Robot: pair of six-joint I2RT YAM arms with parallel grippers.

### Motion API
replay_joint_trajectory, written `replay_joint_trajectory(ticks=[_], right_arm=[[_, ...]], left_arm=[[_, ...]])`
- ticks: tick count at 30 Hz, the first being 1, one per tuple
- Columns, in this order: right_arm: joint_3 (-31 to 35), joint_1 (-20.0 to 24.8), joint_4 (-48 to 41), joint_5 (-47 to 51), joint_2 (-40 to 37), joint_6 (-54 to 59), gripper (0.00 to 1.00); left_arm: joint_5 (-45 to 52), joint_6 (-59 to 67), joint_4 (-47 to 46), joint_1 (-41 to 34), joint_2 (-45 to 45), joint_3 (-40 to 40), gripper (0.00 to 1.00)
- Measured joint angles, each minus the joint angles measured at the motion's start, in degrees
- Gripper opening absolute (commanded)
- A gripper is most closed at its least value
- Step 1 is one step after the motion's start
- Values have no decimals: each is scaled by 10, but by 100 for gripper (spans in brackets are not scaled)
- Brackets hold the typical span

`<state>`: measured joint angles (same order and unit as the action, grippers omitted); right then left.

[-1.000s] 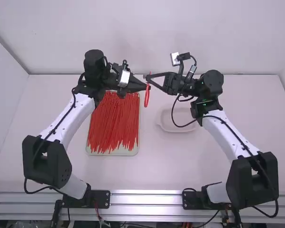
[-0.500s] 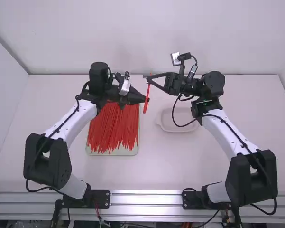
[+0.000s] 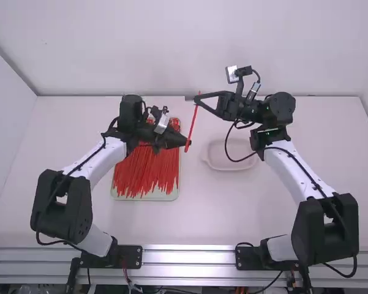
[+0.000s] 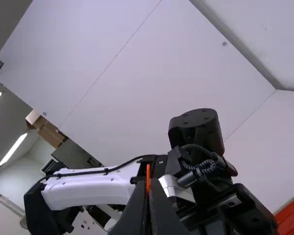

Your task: Fasten the cable tie

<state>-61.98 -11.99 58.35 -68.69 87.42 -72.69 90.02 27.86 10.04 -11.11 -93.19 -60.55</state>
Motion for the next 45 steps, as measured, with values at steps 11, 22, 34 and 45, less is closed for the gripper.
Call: replay_joint_trajectory(ticks=[11, 22, 34, 45], right_arm=[[-11, 22, 0, -4, 0, 11, 3], [-38, 38, -41, 28, 0, 68, 42], [-38, 56, -217, 1, 0, 173, 44], [-38, -11, -231, -14, 0, 203, 44]], left_arm=[[0, -8, 18, 0, 0, 6, 2], [-10, -139, 234, 0, 0, 25, 2], [-58, -357, 490, 0, 0, 25, 2], [-110, -429, 511, 15, 0, 25, 2]])
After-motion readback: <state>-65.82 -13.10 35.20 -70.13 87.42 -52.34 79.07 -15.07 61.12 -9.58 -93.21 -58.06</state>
